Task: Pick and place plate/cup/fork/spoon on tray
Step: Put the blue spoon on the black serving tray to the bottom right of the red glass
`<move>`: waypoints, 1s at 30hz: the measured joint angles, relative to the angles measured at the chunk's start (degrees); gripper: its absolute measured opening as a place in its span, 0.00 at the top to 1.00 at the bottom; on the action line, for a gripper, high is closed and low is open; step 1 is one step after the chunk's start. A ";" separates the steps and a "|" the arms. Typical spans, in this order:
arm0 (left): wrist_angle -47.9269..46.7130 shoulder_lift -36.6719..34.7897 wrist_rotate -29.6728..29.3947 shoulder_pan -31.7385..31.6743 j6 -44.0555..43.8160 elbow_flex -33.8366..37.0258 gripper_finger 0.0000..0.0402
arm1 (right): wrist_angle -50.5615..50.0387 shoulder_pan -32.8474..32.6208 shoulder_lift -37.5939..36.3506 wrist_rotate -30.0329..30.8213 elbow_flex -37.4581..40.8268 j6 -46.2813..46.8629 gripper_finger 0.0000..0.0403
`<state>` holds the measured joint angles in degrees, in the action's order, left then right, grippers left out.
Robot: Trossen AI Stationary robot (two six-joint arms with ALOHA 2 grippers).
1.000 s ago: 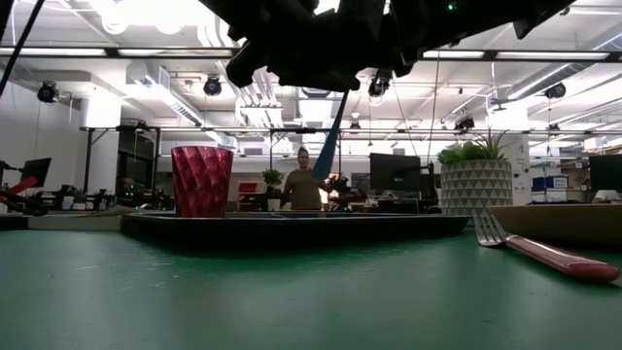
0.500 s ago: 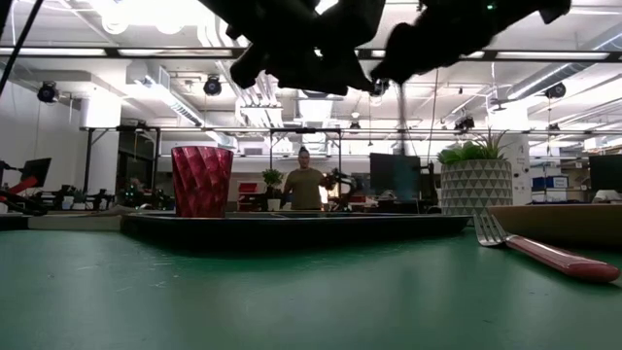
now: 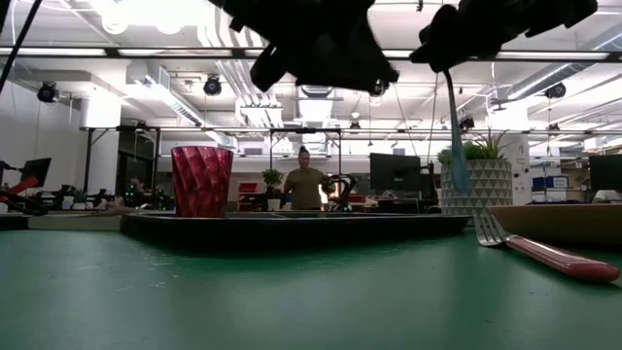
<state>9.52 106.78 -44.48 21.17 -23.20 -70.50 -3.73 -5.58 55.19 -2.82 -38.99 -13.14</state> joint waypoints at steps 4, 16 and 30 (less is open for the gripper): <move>5.87 0.00 3.53 0.02 2.35 0.00 0.72 | 7.60 0.00 -0.53 -3.07 2.11 -1.49 0.97; 18.62 4.87 5.35 -2.03 5.54 0.00 0.72 | 17.03 -0.04 3.16 -6.38 2.98 -3.04 0.97; 20.10 7.15 5.39 -3.32 5.59 0.00 0.96 | 17.92 0.00 4.43 -5.89 2.93 -3.46 0.97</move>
<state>29.63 113.93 -39.09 17.85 -17.61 -70.50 14.19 -5.58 59.61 -8.71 -36.05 -16.60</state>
